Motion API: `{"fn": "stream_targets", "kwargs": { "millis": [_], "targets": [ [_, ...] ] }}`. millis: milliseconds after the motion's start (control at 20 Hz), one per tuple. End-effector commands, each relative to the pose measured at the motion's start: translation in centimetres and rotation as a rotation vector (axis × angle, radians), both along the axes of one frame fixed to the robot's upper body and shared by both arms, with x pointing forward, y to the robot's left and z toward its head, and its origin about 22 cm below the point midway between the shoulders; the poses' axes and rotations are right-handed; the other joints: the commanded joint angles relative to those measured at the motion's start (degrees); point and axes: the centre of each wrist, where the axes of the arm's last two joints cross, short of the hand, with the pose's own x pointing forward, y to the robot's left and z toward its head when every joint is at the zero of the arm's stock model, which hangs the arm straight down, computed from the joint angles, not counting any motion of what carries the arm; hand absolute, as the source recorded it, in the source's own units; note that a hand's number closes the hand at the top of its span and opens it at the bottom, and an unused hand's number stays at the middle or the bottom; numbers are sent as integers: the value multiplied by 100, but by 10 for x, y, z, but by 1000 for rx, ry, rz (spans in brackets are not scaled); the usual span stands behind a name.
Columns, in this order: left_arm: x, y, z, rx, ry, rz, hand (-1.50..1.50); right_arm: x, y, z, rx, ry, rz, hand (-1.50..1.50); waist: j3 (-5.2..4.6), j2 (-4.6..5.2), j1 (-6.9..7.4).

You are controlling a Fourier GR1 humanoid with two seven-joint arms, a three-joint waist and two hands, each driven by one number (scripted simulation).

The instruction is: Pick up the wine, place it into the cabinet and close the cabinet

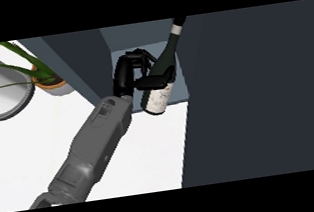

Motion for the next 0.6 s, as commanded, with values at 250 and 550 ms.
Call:
{"fn": "stream_targets", "kwargs": {
  "millis": [250, 550],
  "targets": [
    [13, 11, -2, -41, 54, 72, 150, -30, 0, 22, 126, 55, 77, -150, -9, 40, -79],
    [19, 11, 2, -27, 50, 126, 150, -27, -4, 20, 116, 20, 85, -150, -1, 93, -193]
  ]
}}
